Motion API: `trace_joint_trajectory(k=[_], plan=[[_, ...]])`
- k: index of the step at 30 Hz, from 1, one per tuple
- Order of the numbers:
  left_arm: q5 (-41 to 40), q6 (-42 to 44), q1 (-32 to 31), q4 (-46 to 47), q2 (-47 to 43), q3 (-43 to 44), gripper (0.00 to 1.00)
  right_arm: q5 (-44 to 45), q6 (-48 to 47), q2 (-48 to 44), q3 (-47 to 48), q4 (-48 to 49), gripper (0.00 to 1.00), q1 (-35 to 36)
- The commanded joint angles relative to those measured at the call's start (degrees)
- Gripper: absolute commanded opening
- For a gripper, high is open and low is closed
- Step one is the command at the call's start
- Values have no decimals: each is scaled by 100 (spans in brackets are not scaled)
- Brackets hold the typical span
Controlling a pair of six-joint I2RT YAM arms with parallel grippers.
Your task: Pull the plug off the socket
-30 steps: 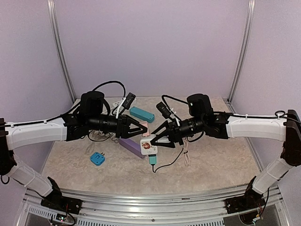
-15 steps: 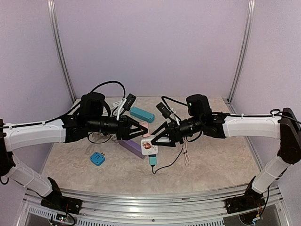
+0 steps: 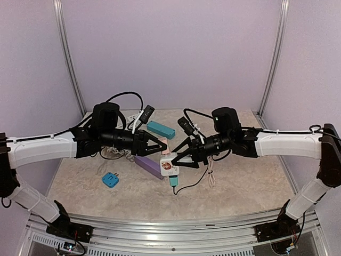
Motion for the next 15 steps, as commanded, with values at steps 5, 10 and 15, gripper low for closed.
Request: trace_joint_trajectory(k=[5, 10, 15], plan=[[16, -312, 358, -799, 167, 221, 9, 673, -443, -343, -70, -830, 0, 32], [-15, -267, 358, -745, 160, 159, 9, 699, -300, -427, -94, -678, 0, 34], [-110, -106, 346, -576, -21, -75, 9, 664, 162, -383, -104, -409, 0, -102]])
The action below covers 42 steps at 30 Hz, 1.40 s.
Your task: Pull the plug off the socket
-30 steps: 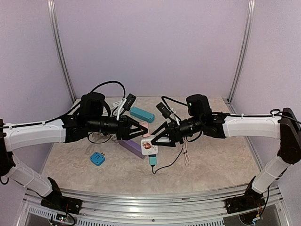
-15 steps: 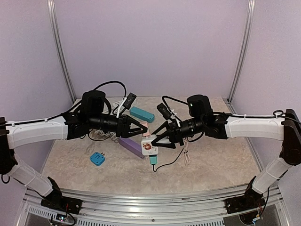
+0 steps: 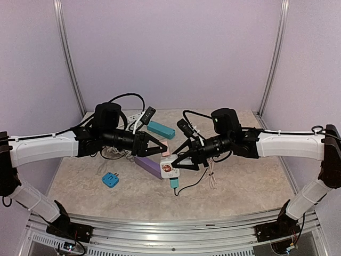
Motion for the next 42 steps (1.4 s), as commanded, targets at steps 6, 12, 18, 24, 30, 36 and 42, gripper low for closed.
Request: trace_joint_trajectory(k=[6, 12, 18, 24, 30, 36, 42], plan=[[-823, 273, 194, -185, -647, -444, 9, 52, 1150, -290, -317, 497, 0, -611], [-998, 426, 15, -211, -791, -421, 9, -88, 1240, -34, -305, 475, 0, -714], [-1088, 311, 68, -312, -718, -328, 9, -233, 812, -92, -302, 269, 0, -686], [-836, 68, 240, -344, -507, -169, 9, -148, 119, -188, -112, -496, 0, -491], [-477, -218, 449, -344, -364, -88, 8, 10, -339, -175, 101, -1127, 0, -269], [-414, -274, 488, -344, -279, -50, 7, 152, -421, -244, 140, -1208, 0, -196], [-825, -374, 488, -596, -341, -251, 8, 848, 182, -432, 8, -688, 0, -324]])
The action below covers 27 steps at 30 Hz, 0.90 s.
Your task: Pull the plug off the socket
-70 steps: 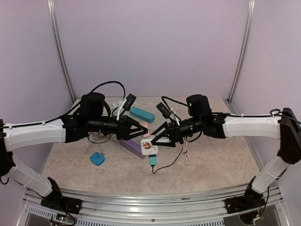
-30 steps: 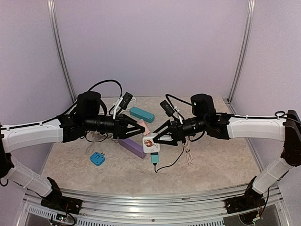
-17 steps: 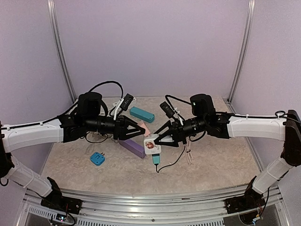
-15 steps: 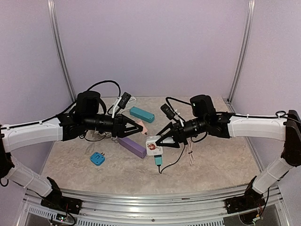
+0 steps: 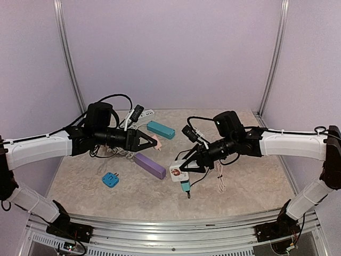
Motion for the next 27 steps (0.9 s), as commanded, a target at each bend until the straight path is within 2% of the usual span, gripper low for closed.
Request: trace_joint_trajectory(k=[1, 5, 11, 17, 22, 27], plan=[[-457, -197, 14, -288, -76, -176, 8, 555, 552, -361, 30, 606, 0, -159], [-1165, -695, 17, -343, -475, -918, 8, 799, 1073, -523, -304, 1218, 0, -409], [-1952, -1502, 143, -1192, -1120, -1755, 8, 1073, 1274, -557, -438, 1400, 0, -558], [-1873, -1854, 555, -1802, -1577, -2226, 11, 1180, 1306, -493, -457, 1453, 0, -571], [-1866, -1727, 675, -2460, -1404, -2088, 11, 1210, 1316, -510, -471, 1420, 0, -576], [-1632, -1565, 864, -2638, -1115, -2005, 11, 1271, 1295, -557, -494, 1355, 0, -574]])
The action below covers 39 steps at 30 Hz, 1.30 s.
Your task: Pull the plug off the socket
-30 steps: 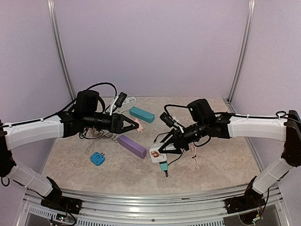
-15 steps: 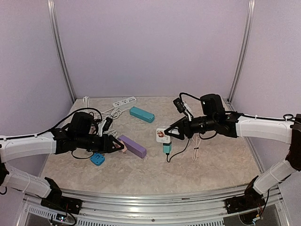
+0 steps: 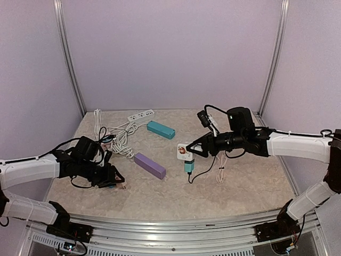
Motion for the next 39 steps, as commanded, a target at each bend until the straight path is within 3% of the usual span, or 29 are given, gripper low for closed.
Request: trace_joint_trajectory(k=[1, 9, 19, 31, 39], plan=[[125, 152, 153, -427, 316, 200, 11, 87, 16, -169, -54, 219, 0, -26], [185, 330, 154, -560, 754, 413, 16, 128, -7, -170, -70, 199, 0, -25], [138, 422, 154, -706, 1202, 542, 37, 147, -22, -135, -63, 190, 0, -26], [-23, 533, 145, -775, 1151, 570, 77, 282, 33, -160, -66, 251, 0, -26], [-693, 754, -34, -706, 508, 847, 88, 428, 254, -439, -189, 520, 0, -22]])
